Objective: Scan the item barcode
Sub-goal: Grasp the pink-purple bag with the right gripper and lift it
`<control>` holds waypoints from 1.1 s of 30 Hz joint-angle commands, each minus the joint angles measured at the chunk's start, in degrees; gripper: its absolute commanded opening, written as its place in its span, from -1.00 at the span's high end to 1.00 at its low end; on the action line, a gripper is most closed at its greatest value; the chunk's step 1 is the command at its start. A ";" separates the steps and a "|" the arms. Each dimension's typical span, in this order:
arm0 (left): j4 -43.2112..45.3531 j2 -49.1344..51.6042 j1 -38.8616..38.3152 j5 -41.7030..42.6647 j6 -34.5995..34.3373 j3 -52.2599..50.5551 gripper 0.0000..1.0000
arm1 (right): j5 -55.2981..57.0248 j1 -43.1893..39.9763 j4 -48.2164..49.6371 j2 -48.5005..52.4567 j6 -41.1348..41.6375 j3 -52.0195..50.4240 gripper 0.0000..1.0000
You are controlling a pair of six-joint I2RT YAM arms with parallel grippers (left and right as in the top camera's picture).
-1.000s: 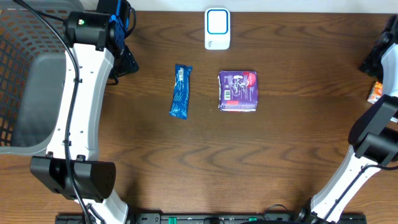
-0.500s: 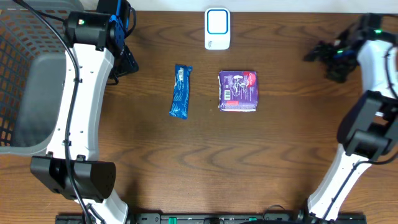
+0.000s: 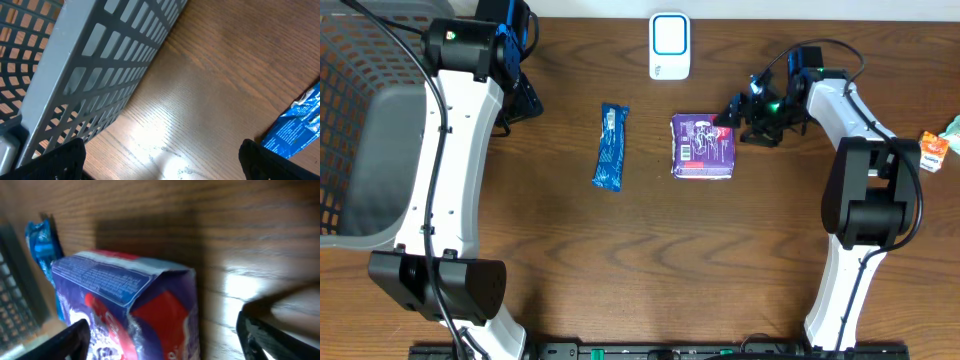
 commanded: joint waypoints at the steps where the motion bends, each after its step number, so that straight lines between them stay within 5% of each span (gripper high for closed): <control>1: -0.15 0.11 0.15 -0.20 0.35 -0.42 -0.96 | -3.58 0.09 0.04 -1.22 -0.35 -0.59 -0.11; 5: -0.15 0.11 0.15 -0.17 0.35 -0.42 -0.96 | -4.79 -0.11 -0.35 -1.25 -0.35 -0.57 0.88; 6: -0.15 0.11 0.15 -0.20 0.35 -0.44 -0.96 | -5.66 -0.11 -0.59 -1.31 -0.33 -0.55 0.98; 12: -0.15 0.11 0.15 -0.17 0.35 -0.42 -0.96 | -0.61 0.04 -2.01 -5.31 0.00 -0.35 0.97; 17: -0.15 0.11 0.15 -0.20 0.35 -0.42 -0.96 | 22.99 3.32 -2.19 -15.93 2.95 -0.35 0.98; 23: -0.15 0.11 0.15 -0.17 0.35 -0.42 -0.96 | 38.42 9.94 -1.77 -21.94 2.95 -0.35 0.97; 27: -0.15 0.11 0.15 -0.20 0.35 -0.44 -0.95 | 38.12 11.54 -2.60 -20.87 5.09 -0.70 -0.09; 30: -0.15 0.11 0.15 -0.20 0.35 -0.44 -0.96 | 36.54 11.61 -2.86 -18.62 7.26 -1.53 -0.54; 33: -0.15 0.11 0.15 -0.20 0.35 -0.42 -0.96 | 29.62 11.50 -3.37 -14.25 7.21 -2.36 -0.57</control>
